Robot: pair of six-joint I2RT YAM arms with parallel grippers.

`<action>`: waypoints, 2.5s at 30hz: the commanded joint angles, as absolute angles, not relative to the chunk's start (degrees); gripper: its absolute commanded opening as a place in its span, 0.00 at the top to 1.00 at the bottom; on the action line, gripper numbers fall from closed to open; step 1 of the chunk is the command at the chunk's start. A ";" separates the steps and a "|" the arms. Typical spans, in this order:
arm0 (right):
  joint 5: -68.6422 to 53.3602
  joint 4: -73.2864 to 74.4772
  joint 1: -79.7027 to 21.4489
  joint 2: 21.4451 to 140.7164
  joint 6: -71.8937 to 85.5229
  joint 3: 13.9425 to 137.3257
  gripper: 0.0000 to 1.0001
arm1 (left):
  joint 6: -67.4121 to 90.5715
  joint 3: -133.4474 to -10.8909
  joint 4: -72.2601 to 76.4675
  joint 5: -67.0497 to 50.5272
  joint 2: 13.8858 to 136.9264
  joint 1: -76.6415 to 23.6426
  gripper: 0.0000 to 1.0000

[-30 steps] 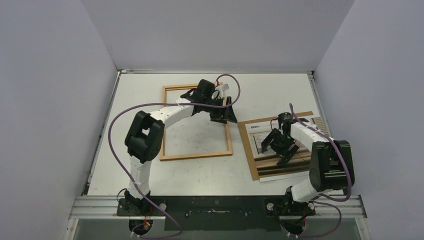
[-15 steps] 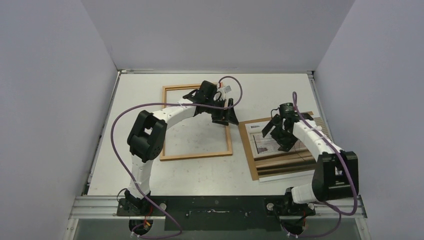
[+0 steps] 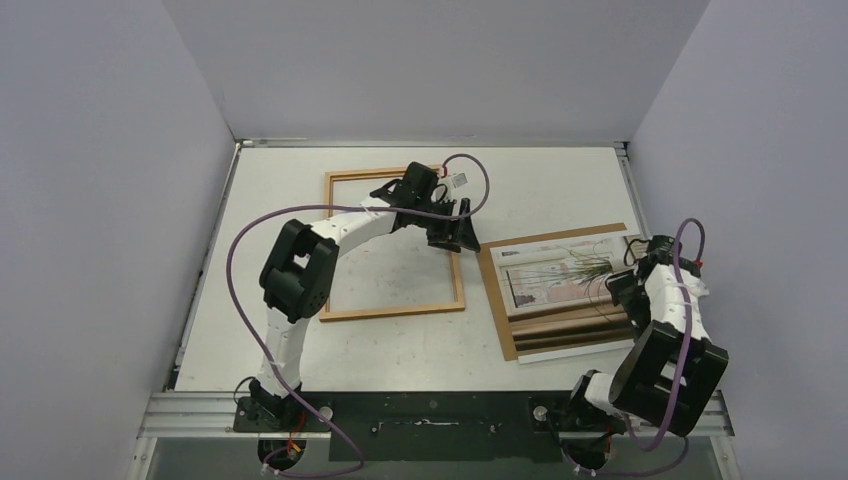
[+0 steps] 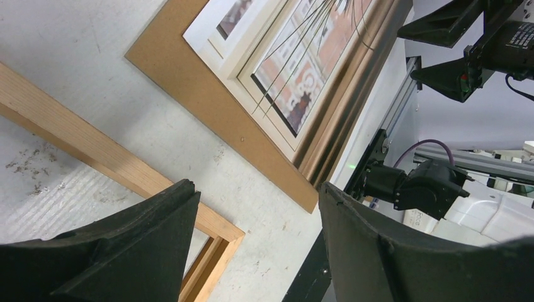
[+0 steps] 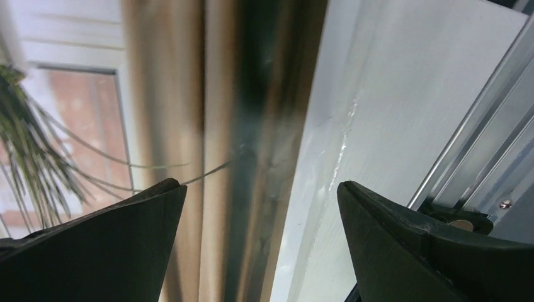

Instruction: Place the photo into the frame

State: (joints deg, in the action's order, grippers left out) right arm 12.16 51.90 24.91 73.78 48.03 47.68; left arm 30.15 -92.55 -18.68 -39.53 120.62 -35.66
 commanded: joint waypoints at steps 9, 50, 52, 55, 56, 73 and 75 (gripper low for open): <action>5.99 45.55 39.54 70.73 45.23 40.11 0.06 | 24.86 -101.11 -26.85 -41.61 123.84 -35.64 0.32; -26.06 27.33 45.53 65.11 40.50 24.64 0.08 | 21.65 -124.64 -28.68 -33.41 148.22 -45.48 0.36; -27.29 26.20 45.48 64.87 41.18 24.52 0.08 | 19.78 -129.11 -35.36 -30.52 150.47 -45.34 0.36; -29.12 24.89 45.36 64.37 42.06 24.54 0.09 | 17.90 -134.83 -43.39 -26.69 153.40 -44.88 0.36; -29.85 24.17 45.14 64.23 42.34 24.36 0.09 | 17.89 -135.63 -44.46 -25.74 153.86 -44.53 0.36; -43.33 8.81 38.16 66.71 49.70 20.94 0.31 | 22.45 -136.34 -47.13 -20.37 156.21 -39.91 0.38; -43.60 8.60 36.98 65.83 49.30 20.42 0.31 | 22.58 -136.67 -47.06 -20.26 156.63 -39.82 0.38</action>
